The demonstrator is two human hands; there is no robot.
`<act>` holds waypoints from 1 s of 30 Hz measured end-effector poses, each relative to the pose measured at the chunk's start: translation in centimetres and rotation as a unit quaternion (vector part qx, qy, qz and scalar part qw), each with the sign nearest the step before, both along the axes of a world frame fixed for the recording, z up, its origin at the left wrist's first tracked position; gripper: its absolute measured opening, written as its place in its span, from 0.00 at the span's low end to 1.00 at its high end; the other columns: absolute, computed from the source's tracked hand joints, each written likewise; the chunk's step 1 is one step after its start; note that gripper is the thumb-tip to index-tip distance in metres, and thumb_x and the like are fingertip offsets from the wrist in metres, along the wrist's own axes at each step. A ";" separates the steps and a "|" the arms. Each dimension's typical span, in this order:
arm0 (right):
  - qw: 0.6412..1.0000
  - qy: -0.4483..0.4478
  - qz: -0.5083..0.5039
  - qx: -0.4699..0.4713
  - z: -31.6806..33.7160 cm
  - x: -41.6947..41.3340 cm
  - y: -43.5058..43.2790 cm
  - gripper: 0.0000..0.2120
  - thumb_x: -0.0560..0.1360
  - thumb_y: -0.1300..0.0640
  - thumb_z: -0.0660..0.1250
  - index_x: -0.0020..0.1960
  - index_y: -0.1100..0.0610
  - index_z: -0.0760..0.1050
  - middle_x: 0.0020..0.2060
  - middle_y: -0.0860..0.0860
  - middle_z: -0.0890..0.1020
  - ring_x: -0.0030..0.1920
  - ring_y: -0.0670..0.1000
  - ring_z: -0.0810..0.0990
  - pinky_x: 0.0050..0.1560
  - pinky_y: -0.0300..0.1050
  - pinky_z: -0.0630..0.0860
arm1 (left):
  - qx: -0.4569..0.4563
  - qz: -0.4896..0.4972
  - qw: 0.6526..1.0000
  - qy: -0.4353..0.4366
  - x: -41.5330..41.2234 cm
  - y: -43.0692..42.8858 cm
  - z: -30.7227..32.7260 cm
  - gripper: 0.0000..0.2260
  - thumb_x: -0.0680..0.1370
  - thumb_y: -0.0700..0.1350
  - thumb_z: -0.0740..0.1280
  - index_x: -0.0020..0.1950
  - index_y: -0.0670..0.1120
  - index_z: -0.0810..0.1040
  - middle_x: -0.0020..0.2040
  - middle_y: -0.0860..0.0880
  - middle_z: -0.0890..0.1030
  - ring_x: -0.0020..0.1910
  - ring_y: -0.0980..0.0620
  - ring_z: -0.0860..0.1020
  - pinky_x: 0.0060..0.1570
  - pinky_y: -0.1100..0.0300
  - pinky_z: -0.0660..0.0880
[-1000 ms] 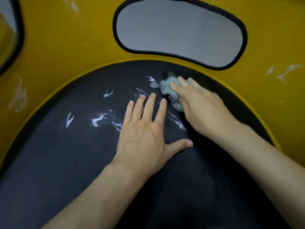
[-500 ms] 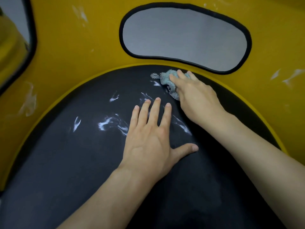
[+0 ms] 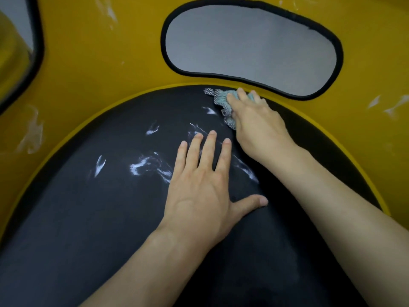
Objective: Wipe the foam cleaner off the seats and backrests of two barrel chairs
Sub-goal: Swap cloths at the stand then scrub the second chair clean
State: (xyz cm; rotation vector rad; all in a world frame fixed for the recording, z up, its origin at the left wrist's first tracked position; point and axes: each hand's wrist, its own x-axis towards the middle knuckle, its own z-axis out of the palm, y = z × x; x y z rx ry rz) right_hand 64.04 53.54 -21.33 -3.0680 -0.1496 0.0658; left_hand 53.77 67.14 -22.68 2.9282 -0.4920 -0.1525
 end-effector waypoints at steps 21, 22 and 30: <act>0.999 0.041 -0.021 0.007 5.3 -10.0 -6.7 0.18 0.75 0.36 0.62 0.64 0.35 0.64 0.36 0.40 0.80 0.41 0.43 0.79 0.38 0.45 0.73 | -0.033 0.004 0.999 -0.016 0.1 0.0 -0.1 0.53 0.67 0.82 0.39 0.84 0.52 0.40 0.84 0.47 0.41 0.82 0.46 0.38 0.79 0.45 0.35; 0.997 0.070 -0.027 -0.013 4.4 -9.8 -6.4 0.21 0.76 0.34 0.60 0.67 0.34 0.61 0.38 0.42 0.81 0.43 0.48 0.80 0.41 0.48 0.76 | -0.035 0.006 0.999 -0.019 0.1 0.1 0.0 0.52 0.67 0.82 0.39 0.83 0.52 0.40 0.84 0.46 0.41 0.82 0.46 0.38 0.79 0.45 0.35; 0.999 -0.013 -0.012 0.028 0.6 -5.8 -4.6 0.25 0.80 0.37 0.57 0.75 0.40 0.62 0.52 0.51 0.84 0.50 0.59 0.82 0.45 0.52 0.78 | -0.024 0.007 1.000 -0.011 0.0 0.0 -0.1 0.52 0.68 0.82 0.39 0.83 0.52 0.37 0.83 0.48 0.37 0.81 0.46 0.34 0.79 0.45 0.33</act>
